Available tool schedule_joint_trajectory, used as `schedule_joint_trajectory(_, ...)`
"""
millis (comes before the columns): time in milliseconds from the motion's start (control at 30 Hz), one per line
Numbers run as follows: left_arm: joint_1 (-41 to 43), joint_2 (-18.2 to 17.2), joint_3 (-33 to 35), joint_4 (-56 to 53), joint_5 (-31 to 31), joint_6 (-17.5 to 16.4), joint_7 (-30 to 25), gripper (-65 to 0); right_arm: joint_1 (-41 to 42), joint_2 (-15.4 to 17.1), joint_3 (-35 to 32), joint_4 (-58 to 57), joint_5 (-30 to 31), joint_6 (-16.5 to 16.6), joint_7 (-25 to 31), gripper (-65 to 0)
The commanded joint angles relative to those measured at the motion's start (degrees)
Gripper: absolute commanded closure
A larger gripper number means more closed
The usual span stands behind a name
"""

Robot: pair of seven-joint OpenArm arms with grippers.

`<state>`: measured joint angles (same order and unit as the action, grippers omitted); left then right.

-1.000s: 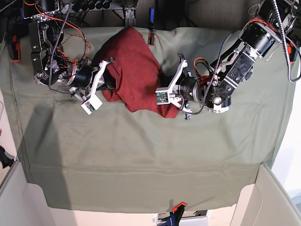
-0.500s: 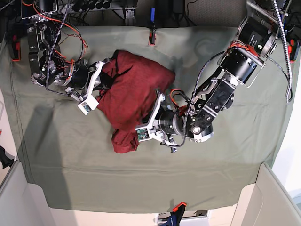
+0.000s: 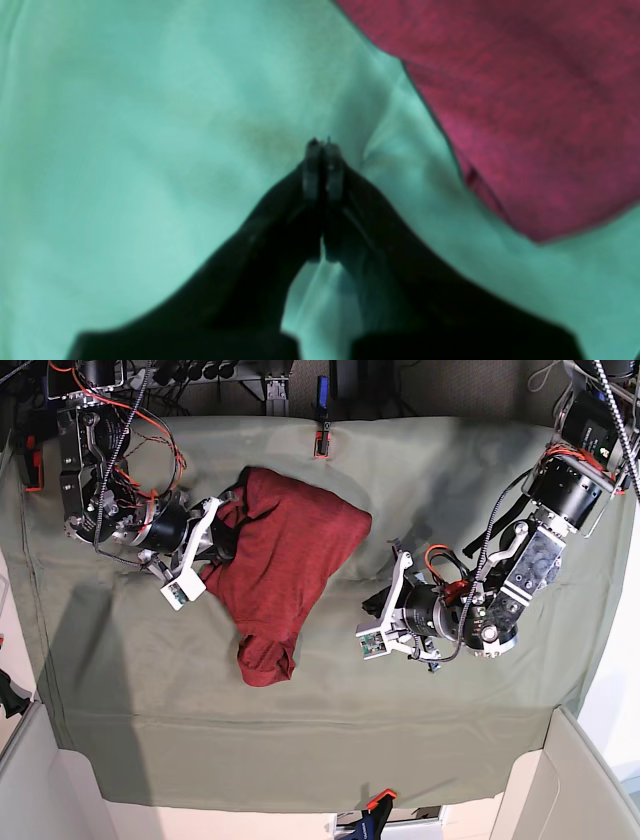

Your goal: Fold the T-shirt properly

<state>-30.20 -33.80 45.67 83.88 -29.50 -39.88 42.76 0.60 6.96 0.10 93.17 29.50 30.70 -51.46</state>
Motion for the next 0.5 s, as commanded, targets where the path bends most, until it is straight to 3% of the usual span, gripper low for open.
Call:
schedule_joint_trajectory(0,-1.0,-0.7,-0.7,2.8,-1.6,-0.1,-0.6,0.0,0.7,-0.2,-0.2,1.1,1.0,0.6,1.5,0.0)
schedule_joint_trajectory(300,7.7,-5.0,-0.7,16.4,-2.4,-0.1,1.7,0.0,0.8,-7.2,-7.9,1.0,-5.1,0.6,1.8,0.0)
schedule_joint_trajectory(467,9.7,-5.5,-1.7,16.9,-2.2,-0.1,3.3,0.0,0.6,-7.4,-11.3,1.0,-8.2,0.3,1.4,0.0)
